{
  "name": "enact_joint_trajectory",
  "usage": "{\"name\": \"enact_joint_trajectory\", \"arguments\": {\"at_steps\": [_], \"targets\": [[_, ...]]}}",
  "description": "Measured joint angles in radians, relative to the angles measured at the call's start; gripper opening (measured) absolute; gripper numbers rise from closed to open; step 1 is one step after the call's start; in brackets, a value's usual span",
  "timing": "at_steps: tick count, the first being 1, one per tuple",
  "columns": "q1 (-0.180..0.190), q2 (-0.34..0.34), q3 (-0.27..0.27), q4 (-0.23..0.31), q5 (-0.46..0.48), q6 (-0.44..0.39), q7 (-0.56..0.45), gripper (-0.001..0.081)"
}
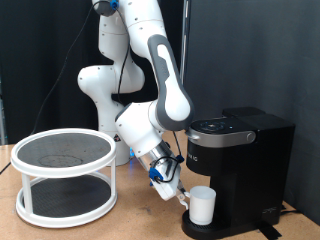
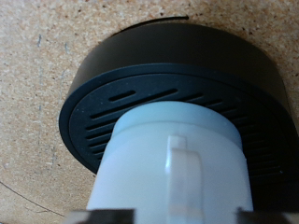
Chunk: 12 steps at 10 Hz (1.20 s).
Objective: Make a cup of coffee with the keurig machine
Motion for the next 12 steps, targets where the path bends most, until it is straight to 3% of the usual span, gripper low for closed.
{"name": "enact_joint_trajectory", "arguments": {"at_steps": [1,3,4,5,6,9,10,12], "targets": [[0.0,0.0,0.0,0.0,0.0,-0.001,0.0,0.0074],[-0.004,-0.001,-0.001,-0.005,-0.007,-0.009,-0.004,0.0392],[-0.01,-0.003,-0.006,-0.019,-0.023,-0.03,-0.024,0.0392],[-0.026,-0.014,-0.018,-0.045,-0.059,-0.078,-0.046,0.0575],[-0.049,-0.033,-0.033,-0.073,-0.106,-0.142,-0.061,0.0682],[-0.116,-0.106,-0.078,-0.139,-0.167,-0.311,-0.083,0.0732],[-0.13,-0.146,-0.083,-0.166,-0.167,-0.334,-0.081,0.0734],[-0.131,-0.141,-0.083,-0.171,-0.2,-0.345,-0.073,0.0734]]}}
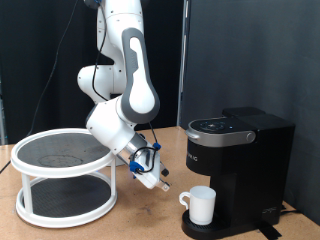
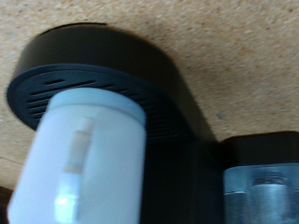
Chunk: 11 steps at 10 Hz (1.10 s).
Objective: Make a cup of coffee with the keurig machine
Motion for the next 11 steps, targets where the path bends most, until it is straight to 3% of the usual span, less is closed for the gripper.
{"name": "enact_joint_trajectory", "arguments": {"at_steps": [3,6,9,11], "targets": [[-0.021,-0.071,-0.02,-0.05,-0.088,-0.147,0.069,0.0734],[-0.036,-0.186,-0.037,-0.094,-0.141,-0.225,0.131,0.0734],[-0.038,-0.31,-0.023,-0.097,-0.529,-0.253,0.388,0.0734],[-0.044,-0.385,-0.024,-0.102,-0.584,-0.31,0.466,0.0734]]}}
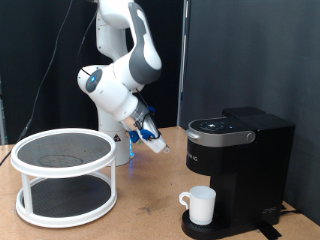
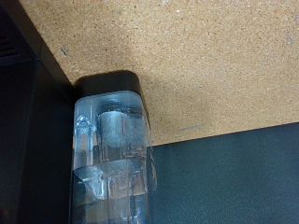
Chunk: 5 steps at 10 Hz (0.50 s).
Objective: Make a cup of coffee with the keurig machine
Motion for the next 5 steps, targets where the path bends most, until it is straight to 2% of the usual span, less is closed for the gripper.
{"name": "enact_joint_trajectory", "arguments": {"at_steps": [1,2,4,5], "targets": [[0.0,0.002,0.0,0.0,0.0,0.002,-0.002,0.0734],[0.0,0.001,0.012,0.0,-0.036,0.037,0.012,0.0734],[0.0,-0.029,0.064,0.002,-0.178,0.122,0.082,0.0734],[0.0,-0.059,0.082,0.002,-0.21,0.157,0.087,0.0734]]}}
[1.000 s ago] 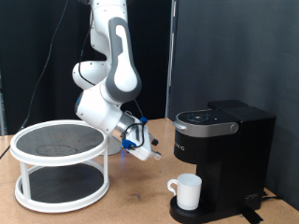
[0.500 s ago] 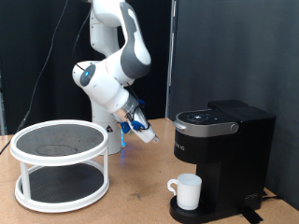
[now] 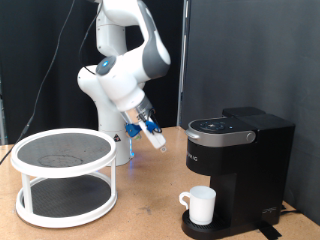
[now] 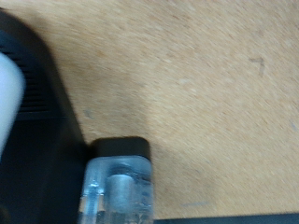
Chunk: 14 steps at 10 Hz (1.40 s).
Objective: Make a cup of coffee with the keurig machine
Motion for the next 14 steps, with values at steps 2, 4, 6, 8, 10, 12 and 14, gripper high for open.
{"name": "enact_joint_trajectory", "arguments": {"at_steps": [2,4,6,8,10,12,14], "targets": [[0.0,-0.076,0.015,0.001,-0.047,0.019,-0.001,0.0734],[0.0,-0.15,0.011,0.013,-0.055,-0.022,0.002,0.0734],[-0.003,-0.208,0.002,0.041,-0.058,-0.1,0.025,0.0734],[-0.007,-0.247,0.001,0.073,-0.073,-0.158,0.069,0.0734],[-0.012,-0.263,0.001,0.102,-0.091,-0.193,0.11,0.0734],[-0.014,-0.264,0.001,0.11,-0.09,-0.209,0.119,0.0734],[-0.011,-0.264,0.004,0.122,-0.061,-0.202,0.121,0.0734]]}}
